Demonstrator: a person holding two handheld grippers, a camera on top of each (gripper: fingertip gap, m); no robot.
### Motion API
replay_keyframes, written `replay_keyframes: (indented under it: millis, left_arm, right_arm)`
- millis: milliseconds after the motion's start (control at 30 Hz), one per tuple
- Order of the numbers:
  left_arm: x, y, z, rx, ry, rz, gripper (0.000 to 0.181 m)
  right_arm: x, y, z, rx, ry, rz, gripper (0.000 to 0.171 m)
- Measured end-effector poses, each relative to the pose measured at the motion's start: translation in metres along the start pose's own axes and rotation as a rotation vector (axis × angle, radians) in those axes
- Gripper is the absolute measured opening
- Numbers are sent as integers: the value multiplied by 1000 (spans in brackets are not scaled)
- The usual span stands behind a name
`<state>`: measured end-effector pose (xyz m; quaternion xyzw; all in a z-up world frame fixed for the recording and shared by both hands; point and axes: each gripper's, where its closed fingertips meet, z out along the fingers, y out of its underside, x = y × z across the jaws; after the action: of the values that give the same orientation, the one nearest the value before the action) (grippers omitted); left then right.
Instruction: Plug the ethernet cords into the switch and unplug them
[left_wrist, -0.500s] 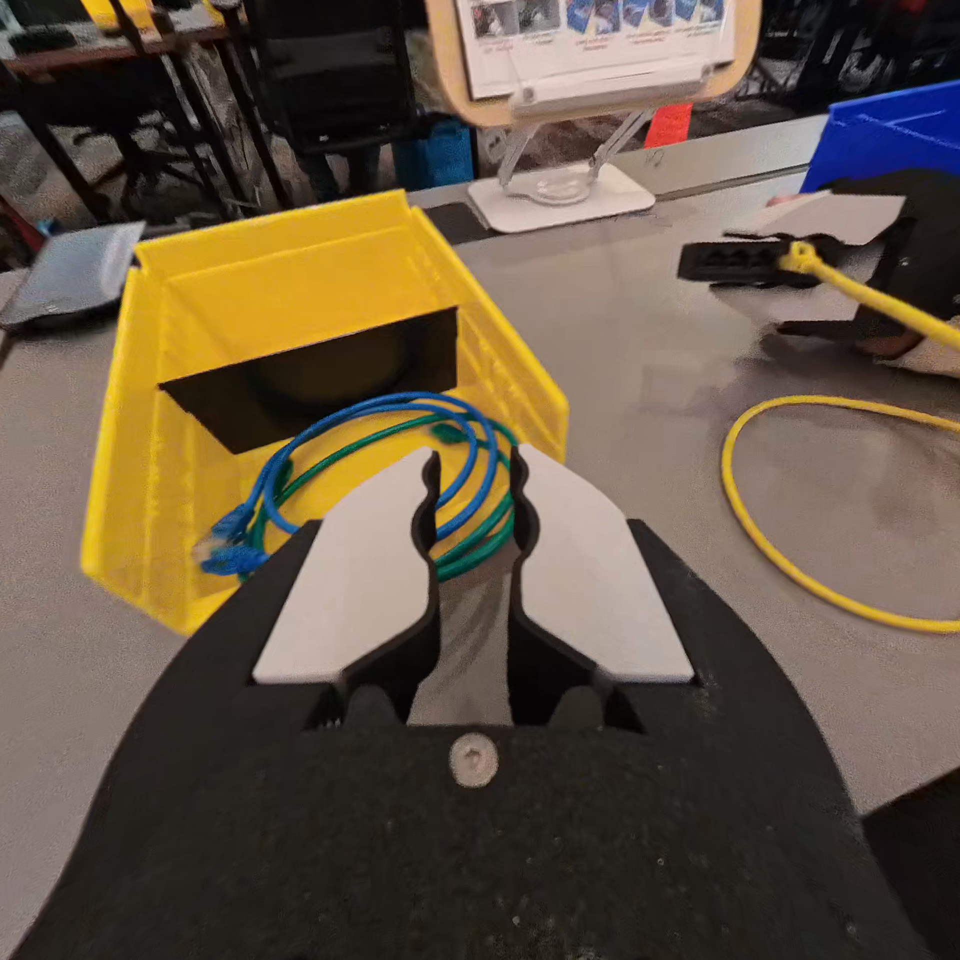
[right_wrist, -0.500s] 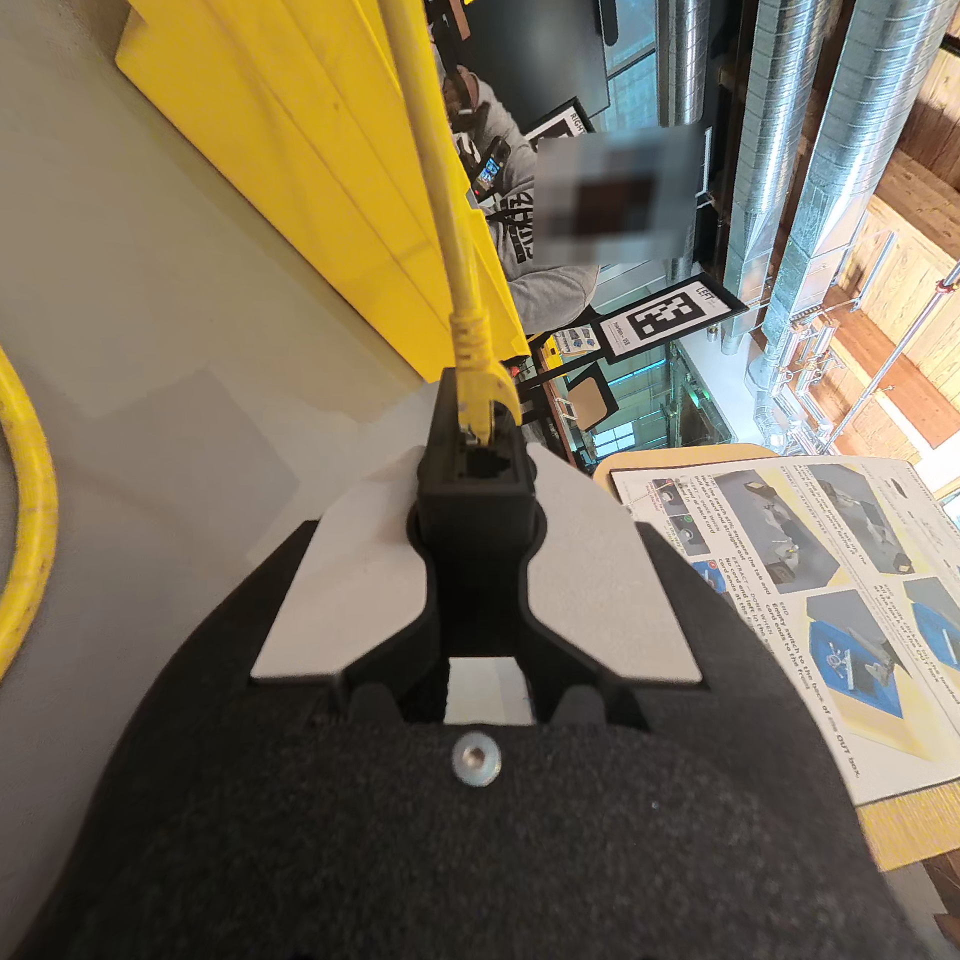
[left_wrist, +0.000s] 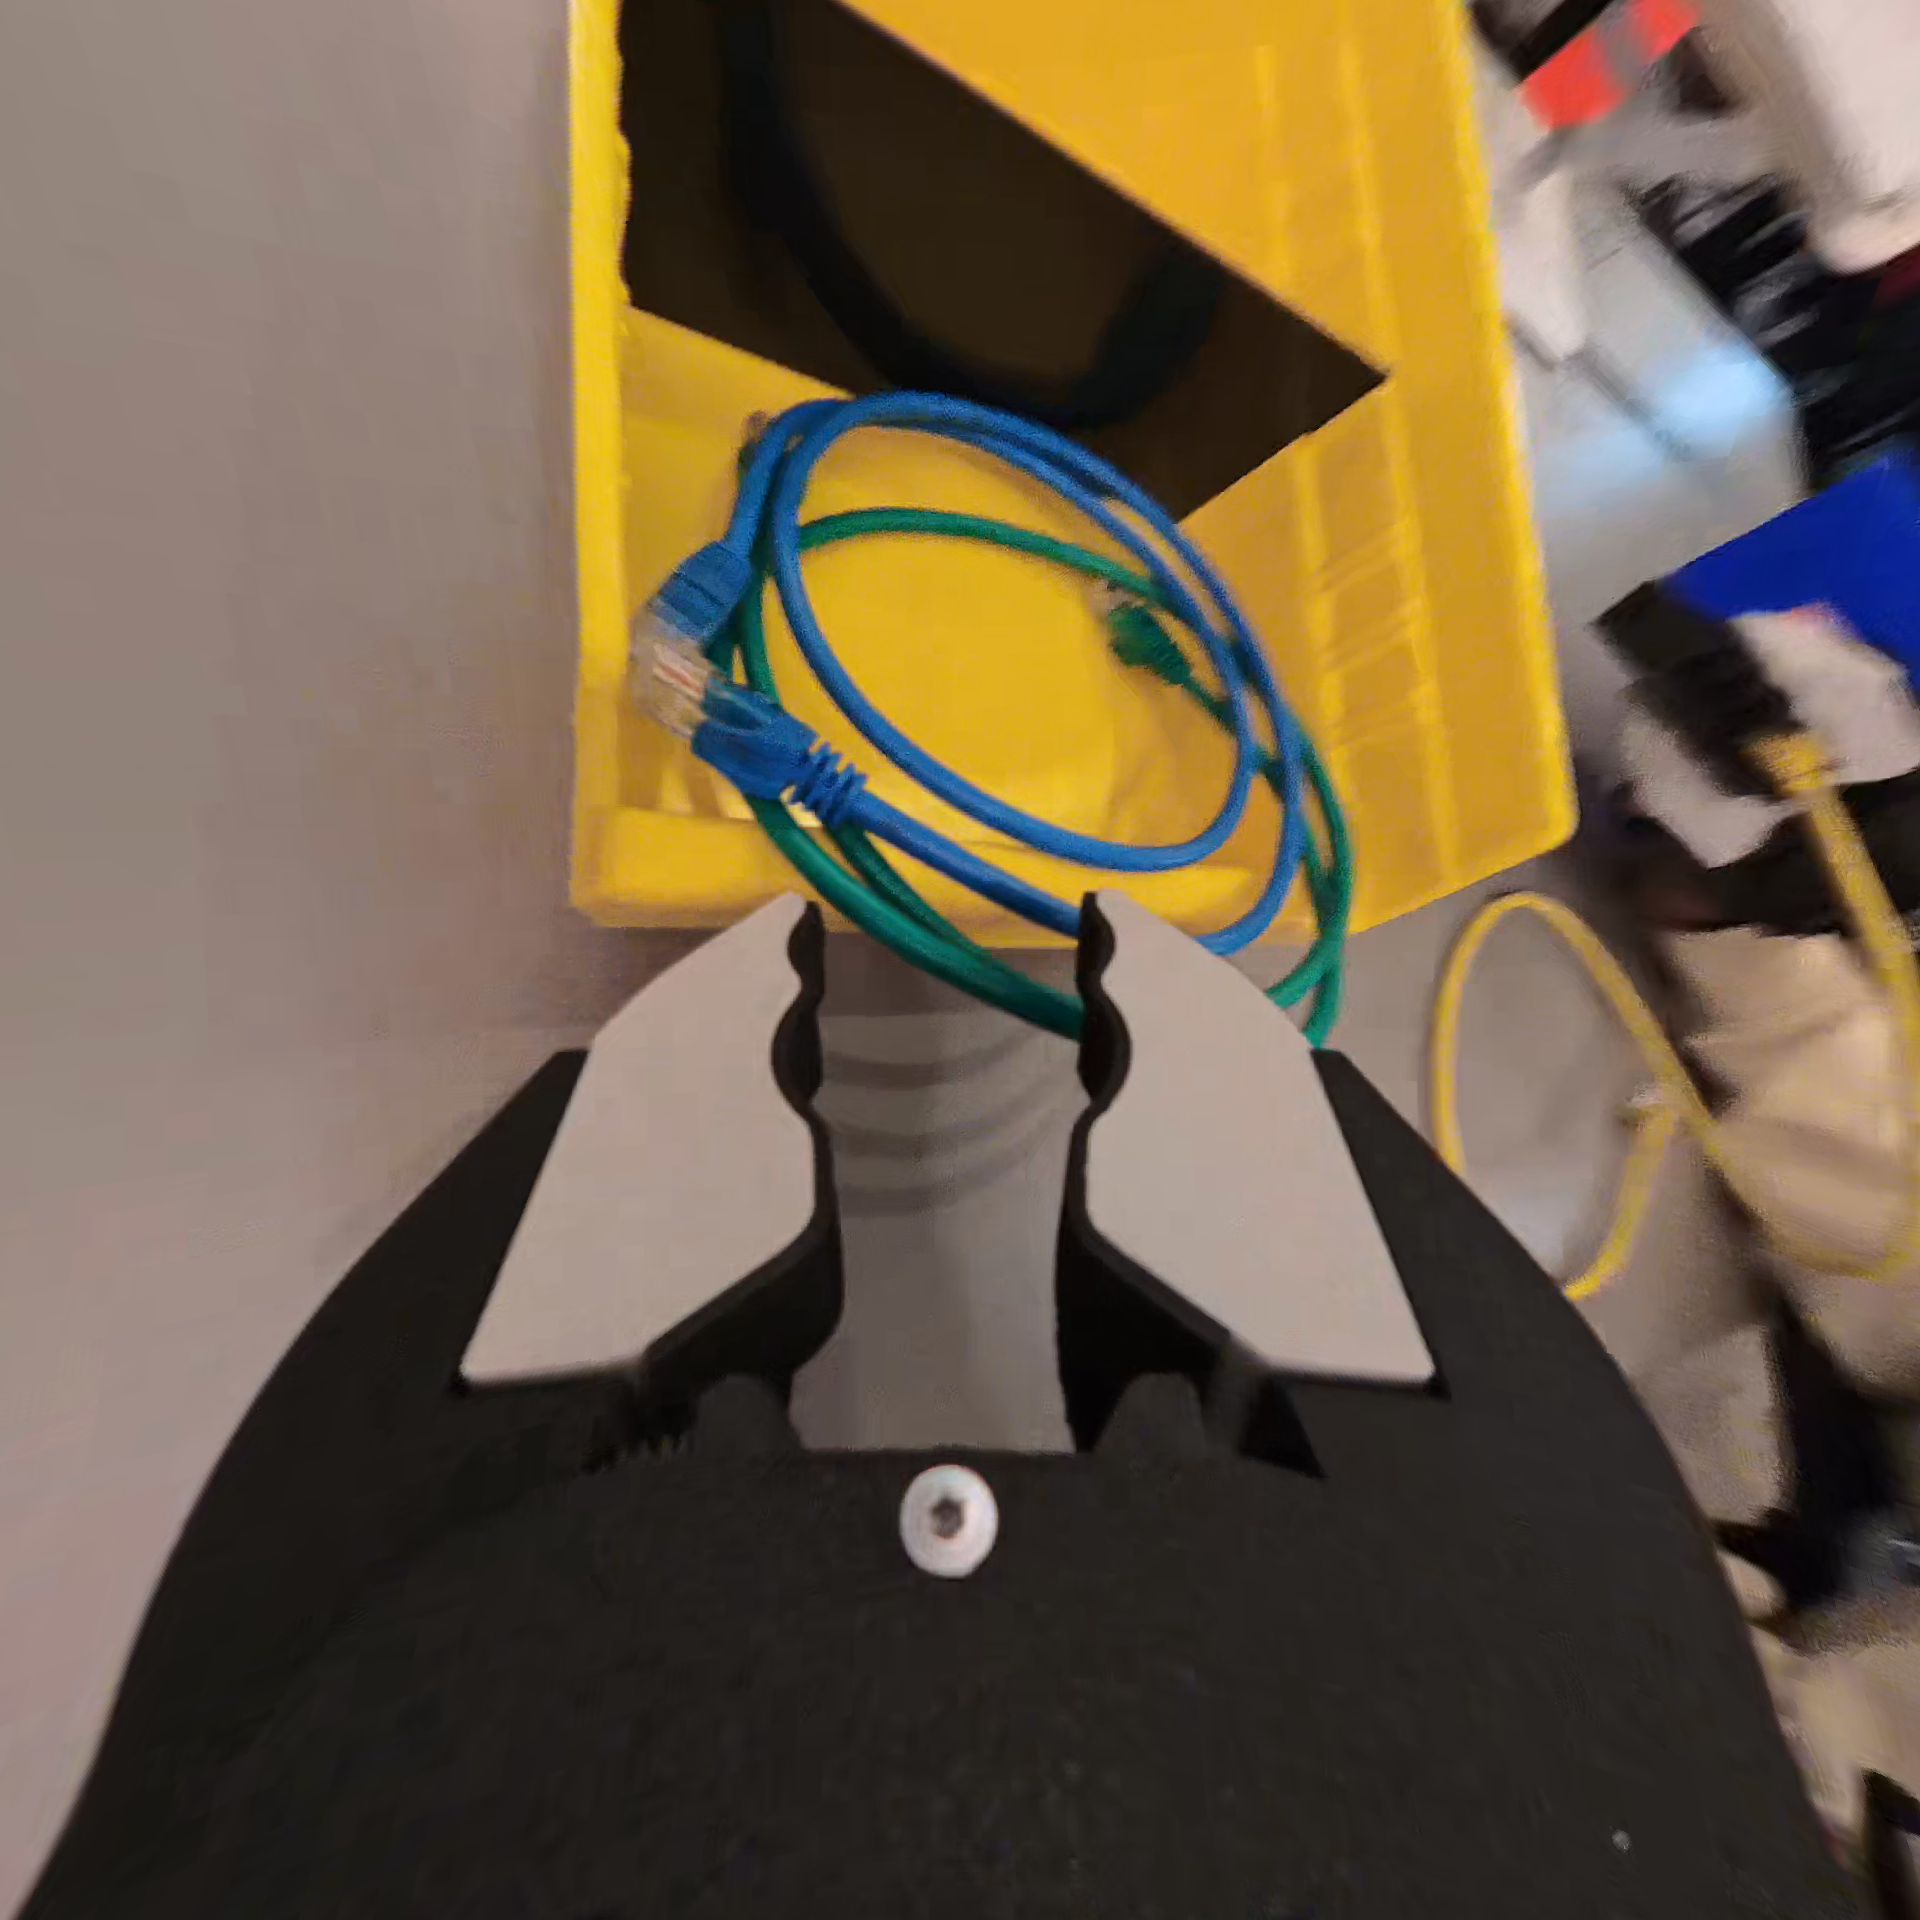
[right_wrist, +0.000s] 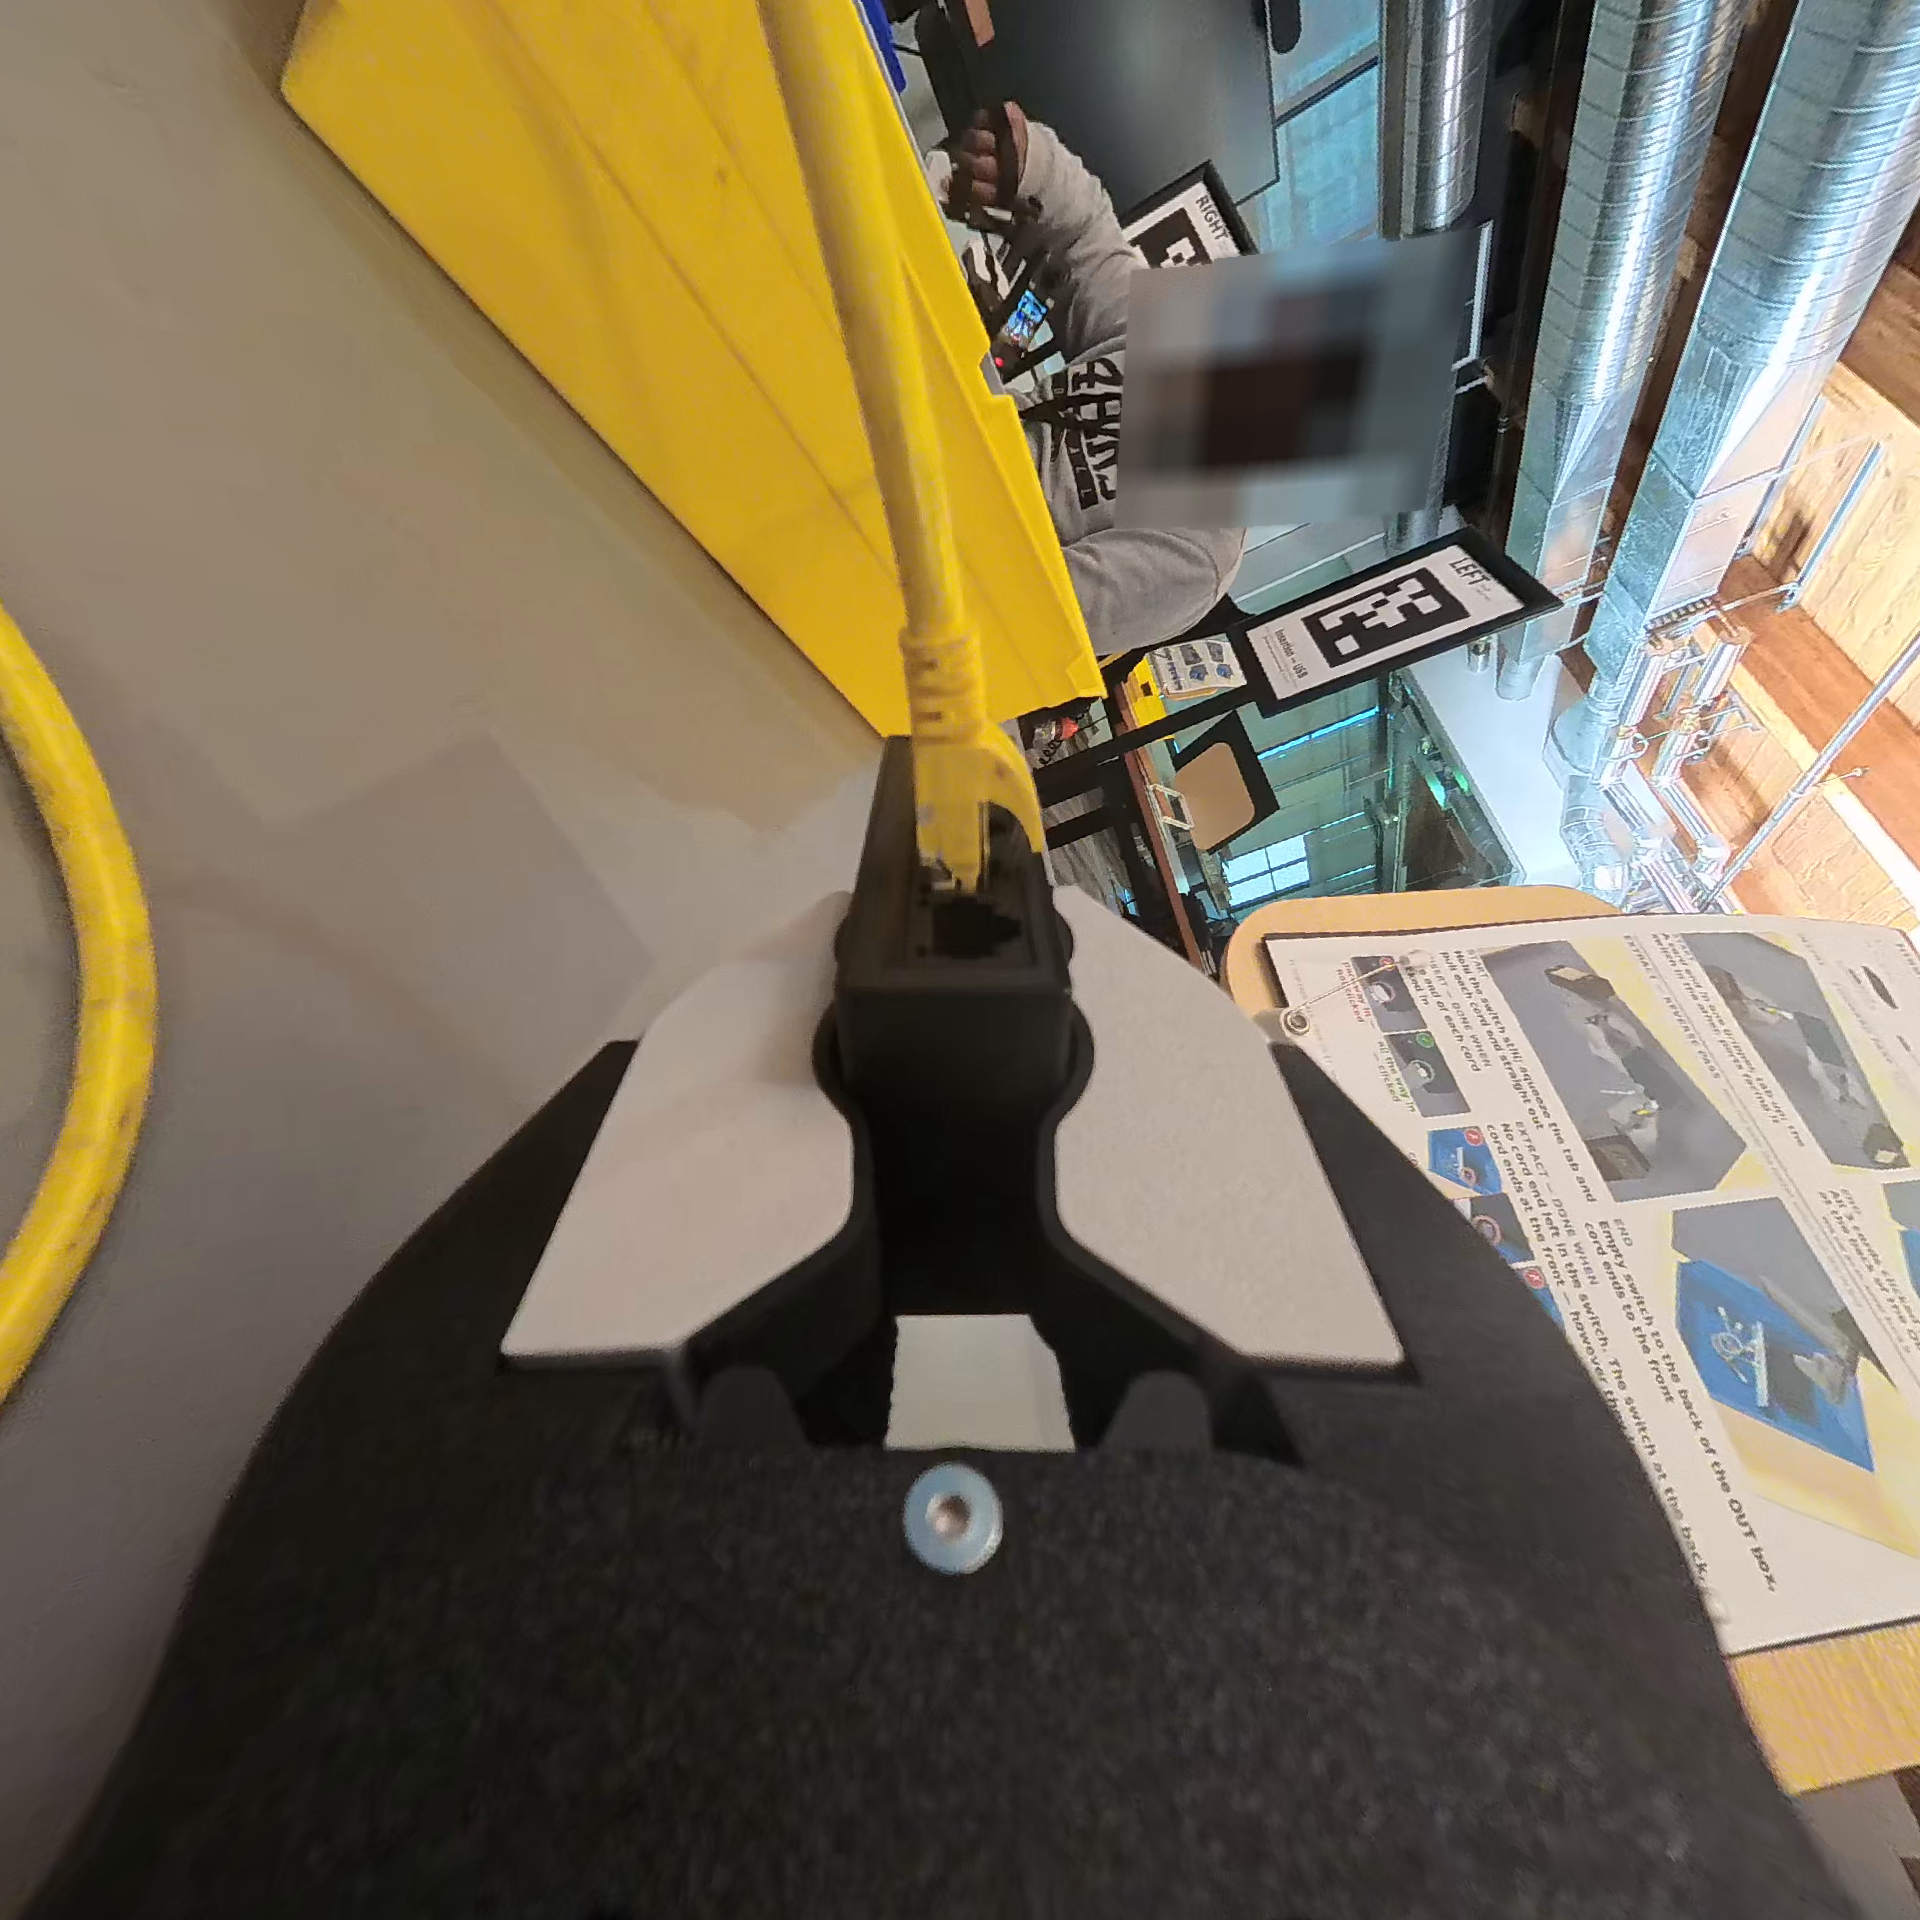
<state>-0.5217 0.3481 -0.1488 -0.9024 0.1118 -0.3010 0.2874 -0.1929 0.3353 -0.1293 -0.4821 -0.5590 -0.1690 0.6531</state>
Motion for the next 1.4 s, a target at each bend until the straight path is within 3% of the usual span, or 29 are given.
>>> replay_keyframes:
  millis: [100, 333, 600, 700, 933, 1067, 1167, 1233, 1400]
  left_arm:
    - [1, 3, 4, 7, 45, -45, 28]
    - [7, -9, -9, 67, 43, 29, 12]
    - [44, -95, -82, 288, -220, 416, 5]
    - [58, -130, -96, 343, -325, 530, 5]
    - [107, -194, -117, 494, -364, 690, 5]
    - [121, -215, -135, 562, -540, 825, 5]
    - [136, -214, -150, 582, -699, 932, 5]
    - [158, -200, -156, 585, -694, 977, 5]
    - [218, -140, -145, 539, -357, 904, 5]
  right_arm:
    - [-2, -1, 0, 4, -7, -2, 30]
    - [-4, 0, 1, -1, -16, -4, 30]
    - [-5, 0, 2, -3, -20, -5, 30]
    - [-5, 0, 2, -4, -22, -7, 30]
    - [-7, 0, 3, -8, -26, -9, 30]
    - [-7, 0, 3, -6, -29, -6, 30]
    - [-7, 1, 3, -9, -28, -6, 30]
    - [-6, 1, 3, -8, -26, -5, 30]
    - [-4, 1, 3, -5, -15, 4, 30]
